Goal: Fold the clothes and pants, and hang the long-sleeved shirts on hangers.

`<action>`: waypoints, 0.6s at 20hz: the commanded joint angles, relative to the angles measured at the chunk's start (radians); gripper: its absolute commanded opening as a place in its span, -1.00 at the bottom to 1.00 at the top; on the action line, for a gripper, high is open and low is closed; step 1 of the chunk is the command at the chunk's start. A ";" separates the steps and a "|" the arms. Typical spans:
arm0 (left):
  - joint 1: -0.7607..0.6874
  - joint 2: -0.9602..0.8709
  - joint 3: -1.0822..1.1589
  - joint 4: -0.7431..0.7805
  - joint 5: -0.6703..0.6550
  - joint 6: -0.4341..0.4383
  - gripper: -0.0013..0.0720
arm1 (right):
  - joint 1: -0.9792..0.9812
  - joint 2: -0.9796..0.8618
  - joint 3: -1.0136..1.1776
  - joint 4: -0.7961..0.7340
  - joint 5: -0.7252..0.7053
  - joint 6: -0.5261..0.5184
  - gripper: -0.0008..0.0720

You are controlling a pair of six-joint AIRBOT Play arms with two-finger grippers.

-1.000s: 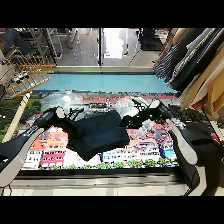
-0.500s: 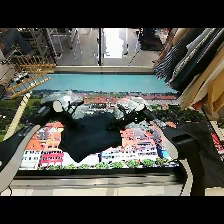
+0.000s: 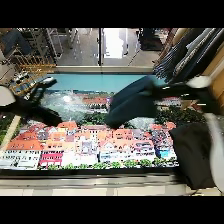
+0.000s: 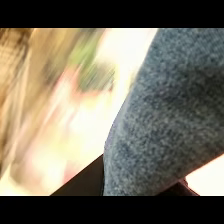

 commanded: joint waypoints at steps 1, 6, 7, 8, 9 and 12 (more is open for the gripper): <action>0.029 0.076 -0.043 -0.001 -0.037 0.000 -0.91 | -0.296 0.260 -0.007 -0.369 0.050 0.184 -0.88; 0.027 0.075 -0.187 -0.034 -0.029 0.001 -0.91 | -0.711 0.496 -0.407 -0.641 0.095 0.186 -0.88; 0.027 0.075 -0.212 -0.034 -0.029 0.001 -0.91 | -0.776 0.529 -0.540 -0.636 0.096 0.153 -0.88; 0.027 0.075 -0.231 -0.034 -0.029 0.002 -0.91 | -0.825 0.543 -0.653 -0.636 0.101 0.121 -0.88; 0.028 0.075 -0.238 -0.033 -0.029 0.003 -0.91 | -0.869 0.548 -0.759 -0.640 0.108 0.110 -0.87; 0.028 0.076 -0.237 -0.034 -0.029 0.027 -0.91 | -0.986 0.547 -0.936 -0.720 0.093 0.156 -0.86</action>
